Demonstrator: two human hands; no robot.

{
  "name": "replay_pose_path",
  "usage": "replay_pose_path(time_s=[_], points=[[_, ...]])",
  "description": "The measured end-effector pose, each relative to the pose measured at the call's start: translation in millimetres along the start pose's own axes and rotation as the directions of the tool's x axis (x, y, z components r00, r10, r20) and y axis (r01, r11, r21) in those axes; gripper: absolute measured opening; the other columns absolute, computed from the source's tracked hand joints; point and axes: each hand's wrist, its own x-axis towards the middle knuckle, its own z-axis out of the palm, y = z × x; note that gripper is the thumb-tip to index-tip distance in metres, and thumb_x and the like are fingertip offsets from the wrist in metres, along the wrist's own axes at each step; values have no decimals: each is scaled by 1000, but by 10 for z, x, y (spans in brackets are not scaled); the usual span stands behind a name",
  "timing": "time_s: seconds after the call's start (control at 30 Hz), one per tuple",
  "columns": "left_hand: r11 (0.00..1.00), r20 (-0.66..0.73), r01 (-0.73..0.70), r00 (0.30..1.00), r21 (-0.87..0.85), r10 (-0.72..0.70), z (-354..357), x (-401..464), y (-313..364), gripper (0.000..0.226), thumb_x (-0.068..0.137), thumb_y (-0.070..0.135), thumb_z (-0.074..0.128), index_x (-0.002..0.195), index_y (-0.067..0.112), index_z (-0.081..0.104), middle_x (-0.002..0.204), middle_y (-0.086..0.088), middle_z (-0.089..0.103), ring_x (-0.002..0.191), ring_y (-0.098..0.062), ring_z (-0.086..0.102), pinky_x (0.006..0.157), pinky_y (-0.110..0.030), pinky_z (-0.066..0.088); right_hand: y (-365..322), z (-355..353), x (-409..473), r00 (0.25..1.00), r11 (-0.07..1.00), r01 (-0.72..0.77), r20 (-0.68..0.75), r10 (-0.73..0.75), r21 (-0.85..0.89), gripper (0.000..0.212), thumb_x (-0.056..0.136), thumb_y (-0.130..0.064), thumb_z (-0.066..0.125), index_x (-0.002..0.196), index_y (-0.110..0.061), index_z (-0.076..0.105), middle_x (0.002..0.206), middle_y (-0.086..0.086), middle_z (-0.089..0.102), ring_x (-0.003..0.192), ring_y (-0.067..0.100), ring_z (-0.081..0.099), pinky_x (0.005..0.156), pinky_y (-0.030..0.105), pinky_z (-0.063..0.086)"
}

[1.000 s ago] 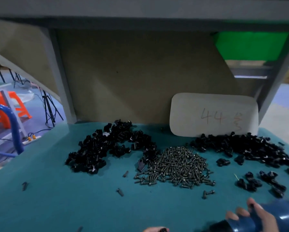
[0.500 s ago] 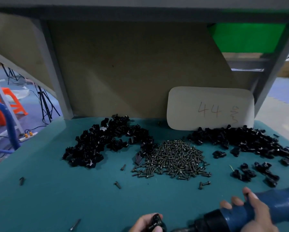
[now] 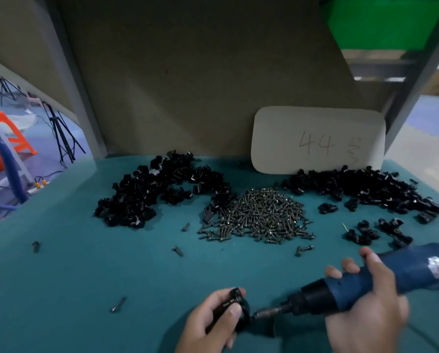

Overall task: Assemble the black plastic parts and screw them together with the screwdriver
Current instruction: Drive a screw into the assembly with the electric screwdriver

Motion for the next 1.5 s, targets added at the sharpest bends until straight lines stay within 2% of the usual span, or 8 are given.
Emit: replay_pose_path(time_s=[0.13,0.3,0.5,0.67,0.9,1.1,1.27,1.5], points=[[1000,-28,4,1000,9,-4,-1,-19,35,27,76,35,64,100,39,76,66,-2,59,59,-14,50,63,-15,41,-18,-42,-14,999,1000,0,34,0,-7,8,97,-10,60,104,-8,56,86,-2,64,67,10,57,52,27,47],[998,-6,-3,1000,64,3,-30,-28,24,45,65,60,62,106,45,72,66,7,60,61,-11,51,65,-13,41,10,-85,6,999,1000,-29,32,29,1,13,95,-13,62,107,-8,57,98,1,62,68,10,57,52,27,47],[996,78,90,993,5,-90,-52,-9,57,44,65,56,69,105,39,75,77,1,64,61,-17,51,64,-20,40,-8,-69,37,984,997,-75,160,73,8,4,99,-13,56,101,-16,55,93,-8,66,65,8,53,48,23,45],[999,40,24,999,25,-25,-18,-41,60,45,64,57,67,105,40,74,70,6,64,58,-13,51,59,-16,39,26,-74,35,995,999,-39,87,39,-4,5,97,-13,59,96,-11,54,88,-5,64,63,9,53,47,22,43],[998,8,34,999,-47,-34,26,-26,45,43,61,40,74,96,16,80,74,0,71,61,-10,58,61,-13,41,19,-4,35,998,999,-28,64,29,-23,14,98,-14,54,84,-13,55,60,-12,59,52,5,50,42,18,41],[998,17,53,998,-23,-53,30,20,9,36,68,22,66,98,6,76,68,-1,67,53,-8,53,56,-13,40,29,9,16,994,999,-43,97,42,10,13,99,-19,52,88,-16,58,59,-13,59,48,3,51,43,14,41],[993,78,98,993,-66,-93,14,43,12,37,68,19,67,99,1,75,68,-5,66,53,-11,54,57,-15,41,82,-30,54,980,982,-168,122,157,89,18,100,-31,47,89,-20,58,63,-11,47,46,3,47,44,13,40],[978,67,144,989,-154,-135,-38,35,97,37,67,38,75,101,26,81,67,0,61,46,-12,44,49,-20,35,39,-55,30,967,979,-162,218,133,124,6,100,-25,49,95,-21,50,81,-13,57,57,3,49,50,15,42]])
